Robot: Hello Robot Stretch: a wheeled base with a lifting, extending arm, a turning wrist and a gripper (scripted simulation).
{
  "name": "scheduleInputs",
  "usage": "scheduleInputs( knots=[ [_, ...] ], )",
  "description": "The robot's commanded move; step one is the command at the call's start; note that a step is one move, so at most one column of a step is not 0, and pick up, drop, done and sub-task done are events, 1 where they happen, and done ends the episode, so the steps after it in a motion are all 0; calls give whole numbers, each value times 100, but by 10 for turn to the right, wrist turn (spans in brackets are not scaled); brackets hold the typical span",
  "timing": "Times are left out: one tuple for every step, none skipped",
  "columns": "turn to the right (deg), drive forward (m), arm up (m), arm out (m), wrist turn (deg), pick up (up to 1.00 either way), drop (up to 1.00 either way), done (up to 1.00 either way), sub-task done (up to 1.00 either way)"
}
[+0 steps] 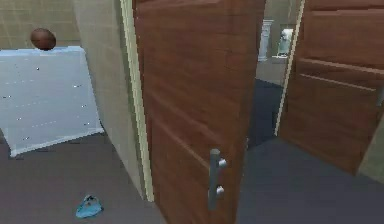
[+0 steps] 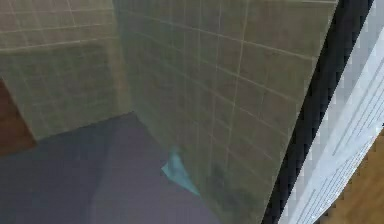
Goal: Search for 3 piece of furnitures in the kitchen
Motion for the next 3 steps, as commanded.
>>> scheduleInputs(
  knots=[
    [420, 0, 0, 0, 0, 0, 0, 0, 0],
    [0, 100, 0, 0, 0, 0, 0, 0, 0],
    [0, 20, 0, 0, 0, 0, 0, 0, 0]
  ],
)
